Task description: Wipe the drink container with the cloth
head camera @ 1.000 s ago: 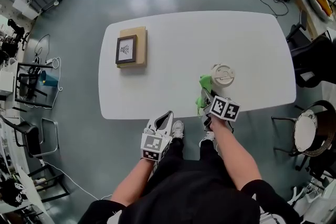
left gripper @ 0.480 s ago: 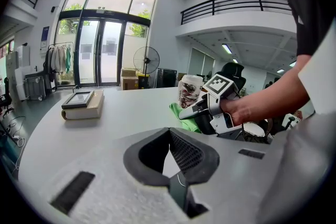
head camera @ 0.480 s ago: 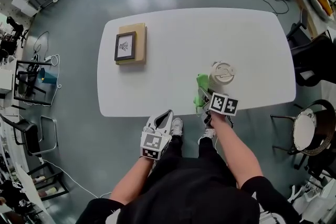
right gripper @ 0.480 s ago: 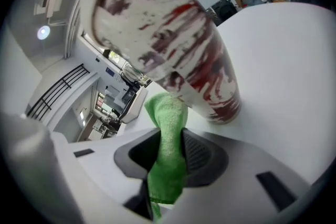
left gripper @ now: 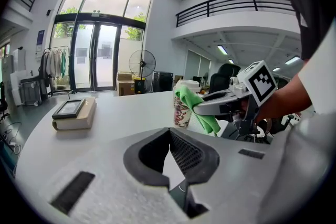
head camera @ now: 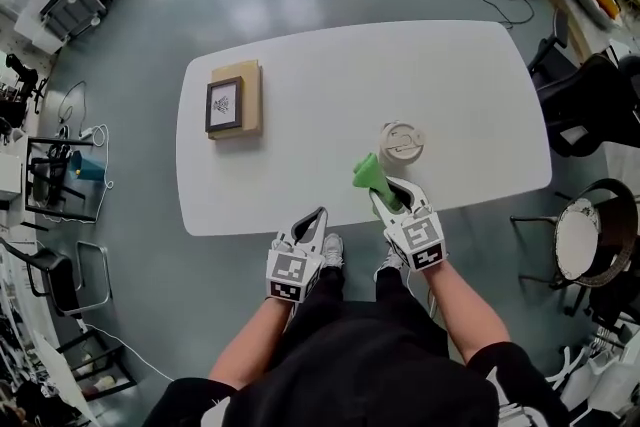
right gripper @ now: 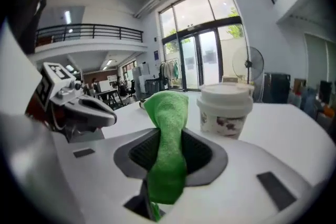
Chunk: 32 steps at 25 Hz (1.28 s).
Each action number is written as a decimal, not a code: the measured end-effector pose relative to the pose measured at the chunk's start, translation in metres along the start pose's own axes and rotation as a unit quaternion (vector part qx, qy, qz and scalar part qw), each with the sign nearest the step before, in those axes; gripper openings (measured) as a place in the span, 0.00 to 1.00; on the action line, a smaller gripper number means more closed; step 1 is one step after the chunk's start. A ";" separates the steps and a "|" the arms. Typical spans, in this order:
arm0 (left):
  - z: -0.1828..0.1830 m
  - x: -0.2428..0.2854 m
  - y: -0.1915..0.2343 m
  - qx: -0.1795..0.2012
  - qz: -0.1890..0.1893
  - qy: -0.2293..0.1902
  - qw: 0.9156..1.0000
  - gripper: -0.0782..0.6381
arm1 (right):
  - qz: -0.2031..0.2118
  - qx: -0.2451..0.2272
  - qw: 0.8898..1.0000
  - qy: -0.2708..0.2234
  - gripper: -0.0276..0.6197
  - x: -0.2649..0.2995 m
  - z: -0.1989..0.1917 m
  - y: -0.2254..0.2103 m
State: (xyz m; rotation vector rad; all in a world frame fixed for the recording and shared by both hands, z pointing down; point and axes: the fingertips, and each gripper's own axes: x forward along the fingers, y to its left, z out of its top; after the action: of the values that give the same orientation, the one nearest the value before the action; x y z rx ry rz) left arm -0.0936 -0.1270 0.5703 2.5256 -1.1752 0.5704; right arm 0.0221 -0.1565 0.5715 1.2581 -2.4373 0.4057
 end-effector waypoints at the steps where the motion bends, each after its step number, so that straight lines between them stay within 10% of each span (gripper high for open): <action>1: 0.002 0.001 0.001 -0.002 0.003 -0.001 1.000 0.13 | -0.002 -0.038 0.999 -0.006 0.24 -0.007 0.006 0.001; 6: 0.006 0.006 0.001 0.006 0.011 -0.001 1.000 0.13 | -0.038 -0.278 0.960 -0.004 0.24 -0.039 0.020 -0.004; 13: 0.006 0.016 -0.029 0.012 -0.005 0.003 1.000 0.13 | -0.086 -0.522 0.848 0.015 0.24 -0.047 0.012 -0.017; 16: 0.005 0.016 -0.042 0.012 -0.009 0.004 1.000 0.13 | -0.105 -0.566 0.818 0.020 0.24 -0.044 0.004 -0.028; 23: -0.015 0.014 -0.045 0.005 0.012 0.028 1.000 0.13 | -0.102 -0.609 0.787 0.013 0.24 -0.031 -0.012 -0.047; 32: -0.029 0.021 -0.054 -0.011 0.036 0.035 0.999 0.13 | -0.079 -0.622 0.779 0.022 0.24 -0.018 -0.033 -0.055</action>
State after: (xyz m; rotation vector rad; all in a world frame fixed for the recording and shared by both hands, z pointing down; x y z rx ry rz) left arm -0.0464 -0.0945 0.6004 2.4328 -1.2440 0.6560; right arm 0.0834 -0.1605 0.5975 0.7389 -1.7883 -1.0627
